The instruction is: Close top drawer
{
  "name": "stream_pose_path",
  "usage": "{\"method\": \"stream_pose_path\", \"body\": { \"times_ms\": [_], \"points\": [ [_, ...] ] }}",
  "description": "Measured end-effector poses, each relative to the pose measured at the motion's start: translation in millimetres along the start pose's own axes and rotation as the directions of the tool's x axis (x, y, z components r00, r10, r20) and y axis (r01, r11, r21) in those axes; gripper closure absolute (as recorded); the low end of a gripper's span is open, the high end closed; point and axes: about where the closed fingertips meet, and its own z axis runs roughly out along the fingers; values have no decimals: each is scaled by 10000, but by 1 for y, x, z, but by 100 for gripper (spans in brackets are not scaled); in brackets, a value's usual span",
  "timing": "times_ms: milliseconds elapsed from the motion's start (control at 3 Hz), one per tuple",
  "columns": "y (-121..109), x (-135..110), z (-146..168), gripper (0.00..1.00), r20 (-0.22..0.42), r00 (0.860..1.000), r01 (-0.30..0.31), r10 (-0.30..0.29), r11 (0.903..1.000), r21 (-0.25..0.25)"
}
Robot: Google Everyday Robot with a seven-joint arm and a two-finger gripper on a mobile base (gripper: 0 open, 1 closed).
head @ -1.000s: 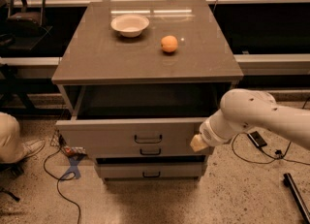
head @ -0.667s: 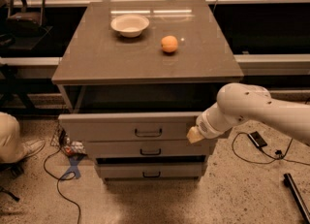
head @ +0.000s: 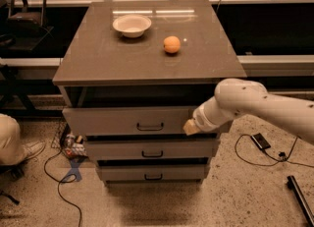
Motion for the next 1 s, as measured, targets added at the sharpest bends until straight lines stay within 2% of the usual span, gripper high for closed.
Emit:
{"method": "stream_pose_path", "body": {
  "times_ms": [333,667,1000],
  "points": [
    [-8,-30,3,100,690,9975,152,-155,9999,50],
    [-13,-44,3,100,1096,9937,200,-212,9997,119],
    [-22,-37,-5,100,1206,9927,-102,52,9991,404]
  ]
}}
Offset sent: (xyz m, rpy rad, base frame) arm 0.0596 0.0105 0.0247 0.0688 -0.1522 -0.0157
